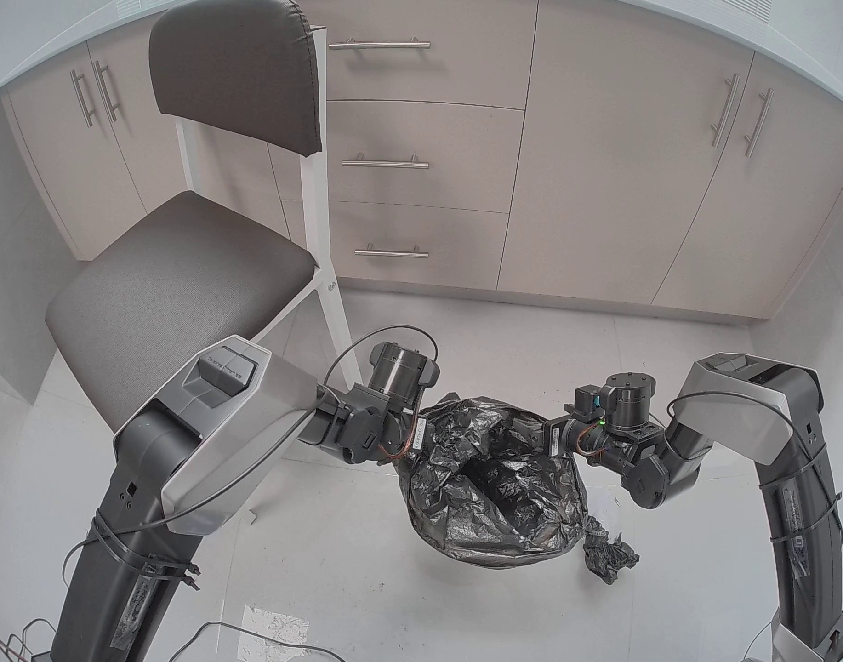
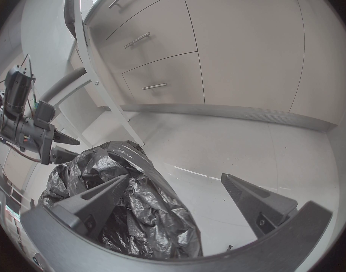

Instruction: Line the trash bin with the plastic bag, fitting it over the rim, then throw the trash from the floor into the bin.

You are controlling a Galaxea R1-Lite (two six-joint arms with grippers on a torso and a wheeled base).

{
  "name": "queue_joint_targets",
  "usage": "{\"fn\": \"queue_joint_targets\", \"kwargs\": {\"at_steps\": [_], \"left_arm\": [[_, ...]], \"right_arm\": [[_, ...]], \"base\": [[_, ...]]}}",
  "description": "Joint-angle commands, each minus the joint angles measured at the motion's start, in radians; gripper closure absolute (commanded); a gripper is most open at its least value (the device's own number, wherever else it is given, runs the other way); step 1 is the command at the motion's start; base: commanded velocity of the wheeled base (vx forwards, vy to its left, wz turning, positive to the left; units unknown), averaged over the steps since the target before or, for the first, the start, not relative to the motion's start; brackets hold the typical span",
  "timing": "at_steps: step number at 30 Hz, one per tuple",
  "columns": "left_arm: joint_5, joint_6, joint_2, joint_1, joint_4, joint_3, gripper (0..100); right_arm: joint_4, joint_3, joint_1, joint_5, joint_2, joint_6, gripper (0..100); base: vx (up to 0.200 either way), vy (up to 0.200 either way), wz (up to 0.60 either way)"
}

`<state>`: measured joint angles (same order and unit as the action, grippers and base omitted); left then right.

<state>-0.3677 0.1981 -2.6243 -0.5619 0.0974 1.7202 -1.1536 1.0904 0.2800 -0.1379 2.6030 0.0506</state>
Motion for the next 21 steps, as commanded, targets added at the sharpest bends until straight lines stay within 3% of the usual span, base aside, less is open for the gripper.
{"fn": "queue_joint_targets", "kwargs": {"at_steps": [1, 7, 21], "left_arm": [[-0.011, 0.004, -0.026, 0.011, 0.001, 0.027, 0], [-0.076, 0.004, -0.036, 0.013, 0.019, 0.039, 0], [-0.083, -0.003, -0.100, 0.011, 0.007, 0.085, 0]], "right_arm": [[-0.003, 0.000, 0.001, 0.000, 0.002, 0.002, 0], [-0.005, 0.002, 0.001, 0.000, 0.003, 0.000, 0], [-0.005, 0.031, -0.008, 0.012, 0.023, 0.002, 0]], "base": [[0.000, 0.000, 0.00], [0.000, 0.000, 0.00], [0.000, 0.000, 0.00]]}}
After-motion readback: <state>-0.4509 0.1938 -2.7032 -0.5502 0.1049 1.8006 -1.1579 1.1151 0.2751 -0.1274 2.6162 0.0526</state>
